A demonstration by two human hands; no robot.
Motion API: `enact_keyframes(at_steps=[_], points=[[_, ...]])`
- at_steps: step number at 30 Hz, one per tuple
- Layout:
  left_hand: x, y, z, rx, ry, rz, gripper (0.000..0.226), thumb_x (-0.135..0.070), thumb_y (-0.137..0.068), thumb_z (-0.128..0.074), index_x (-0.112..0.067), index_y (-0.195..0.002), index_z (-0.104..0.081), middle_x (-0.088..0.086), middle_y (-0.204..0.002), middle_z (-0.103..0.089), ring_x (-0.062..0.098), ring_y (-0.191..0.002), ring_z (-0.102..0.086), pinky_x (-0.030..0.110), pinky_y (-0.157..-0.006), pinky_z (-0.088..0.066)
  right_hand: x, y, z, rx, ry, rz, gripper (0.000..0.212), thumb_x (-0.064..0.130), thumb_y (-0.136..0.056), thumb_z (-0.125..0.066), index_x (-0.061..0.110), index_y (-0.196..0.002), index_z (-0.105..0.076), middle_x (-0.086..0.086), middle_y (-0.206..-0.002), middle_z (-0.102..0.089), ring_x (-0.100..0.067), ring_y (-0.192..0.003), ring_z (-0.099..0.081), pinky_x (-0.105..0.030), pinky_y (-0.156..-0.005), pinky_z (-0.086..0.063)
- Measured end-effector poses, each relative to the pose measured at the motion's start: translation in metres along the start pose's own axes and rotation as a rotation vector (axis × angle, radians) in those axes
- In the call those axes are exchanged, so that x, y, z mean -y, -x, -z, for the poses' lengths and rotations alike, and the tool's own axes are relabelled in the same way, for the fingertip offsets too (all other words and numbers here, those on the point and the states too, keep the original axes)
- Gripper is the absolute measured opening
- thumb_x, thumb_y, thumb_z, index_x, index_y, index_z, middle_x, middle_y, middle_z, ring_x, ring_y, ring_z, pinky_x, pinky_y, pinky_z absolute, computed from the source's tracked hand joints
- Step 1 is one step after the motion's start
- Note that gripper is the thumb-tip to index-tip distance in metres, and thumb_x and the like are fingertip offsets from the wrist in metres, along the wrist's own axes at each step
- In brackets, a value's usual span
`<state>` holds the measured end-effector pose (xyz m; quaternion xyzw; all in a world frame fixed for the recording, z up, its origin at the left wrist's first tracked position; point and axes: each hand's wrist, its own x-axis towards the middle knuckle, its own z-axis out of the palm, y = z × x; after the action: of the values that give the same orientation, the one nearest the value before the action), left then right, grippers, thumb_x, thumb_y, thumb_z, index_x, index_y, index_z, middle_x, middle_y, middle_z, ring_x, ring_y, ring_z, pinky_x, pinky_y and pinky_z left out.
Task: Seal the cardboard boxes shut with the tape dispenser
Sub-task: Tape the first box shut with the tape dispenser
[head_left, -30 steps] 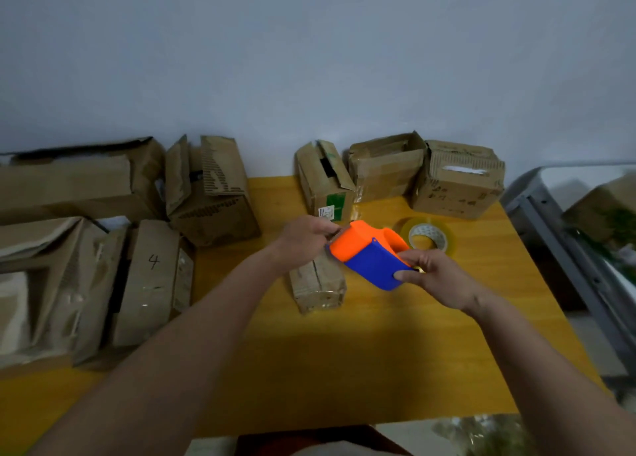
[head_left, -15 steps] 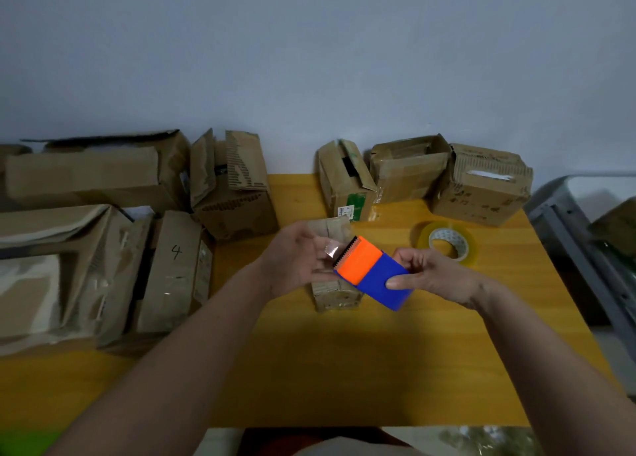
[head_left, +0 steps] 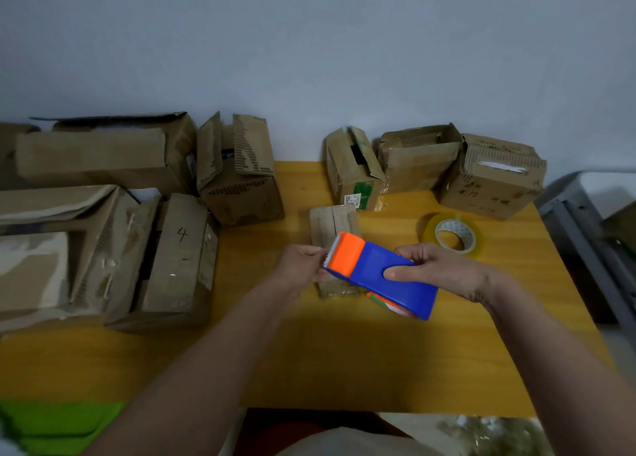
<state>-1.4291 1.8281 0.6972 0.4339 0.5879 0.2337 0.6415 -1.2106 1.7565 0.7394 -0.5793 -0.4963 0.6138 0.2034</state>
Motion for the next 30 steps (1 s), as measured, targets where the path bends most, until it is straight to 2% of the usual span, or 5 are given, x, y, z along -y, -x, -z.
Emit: enact_keyframes(at_steps=[4,10,17,20,30], points=[[0.029,0.007,-0.005,-0.034,-0.014,0.027,0.019,-0.018,-0.094,-0.061,-0.004,-0.103,-0.071,0.002,-0.084,-0.068,0.002,-0.067,-0.064,0.016,-0.067,-0.053,-0.009,0.008,0.007,0.051,0.053,-0.098,0.039,0.039,-0.075,-0.073,0.01,-0.101,-0.069,-0.012,-0.096,-0.074,-0.026,-0.085,-0.07,-0.034,-0.076,-0.055],[0.061,0.007,0.022,-0.222,-0.09,0.027,0.017,-0.03,-0.093,-0.062,-0.026,-0.079,-0.07,-0.011,-0.083,-0.065,0.006,-0.081,-0.059,0.018,-0.068,-0.049,-0.011,0.015,0.017,0.048,0.241,-0.225,0.028,0.04,-0.074,-0.077,0.017,-0.088,-0.069,0.002,-0.078,-0.073,-0.011,-0.069,-0.069,-0.02,-0.06,-0.05],[0.07,0.006,0.002,-0.424,-0.421,-0.111,0.041,-0.033,-0.099,-0.051,-0.017,-0.06,-0.053,0.0,-0.059,-0.048,0.017,-0.056,-0.043,0.03,-0.053,-0.027,0.004,-0.006,0.021,-0.15,0.502,-0.258,0.043,0.057,-0.074,-0.07,0.017,-0.087,-0.063,0.003,-0.075,-0.067,-0.011,-0.069,-0.065,-0.023,-0.059,-0.045],[0.07,0.006,-0.008,-0.423,-0.474,-0.12,0.054,-0.03,-0.1,-0.048,-0.018,-0.049,-0.037,-0.001,-0.05,-0.036,0.016,-0.049,-0.036,0.029,-0.048,-0.023,0.006,-0.016,0.021,-0.204,0.708,-0.3,0.058,0.06,-0.075,-0.067,0.015,-0.111,-0.059,0.002,-0.093,-0.062,-0.016,-0.085,-0.06,-0.03,-0.075,-0.049],[0.08,-0.008,-0.018,-0.387,-0.501,-0.092,0.043,-0.032,-0.102,-0.043,-0.01,-0.069,-0.063,0.008,-0.07,-0.062,0.019,-0.059,-0.051,0.03,-0.052,-0.033,0.01,-0.036,0.027,-0.2,0.853,-0.364,0.065,0.062,-0.077,-0.065,0.014,-0.12,-0.057,-0.002,-0.101,-0.06,-0.022,-0.096,-0.058,-0.039,-0.086,-0.052]])
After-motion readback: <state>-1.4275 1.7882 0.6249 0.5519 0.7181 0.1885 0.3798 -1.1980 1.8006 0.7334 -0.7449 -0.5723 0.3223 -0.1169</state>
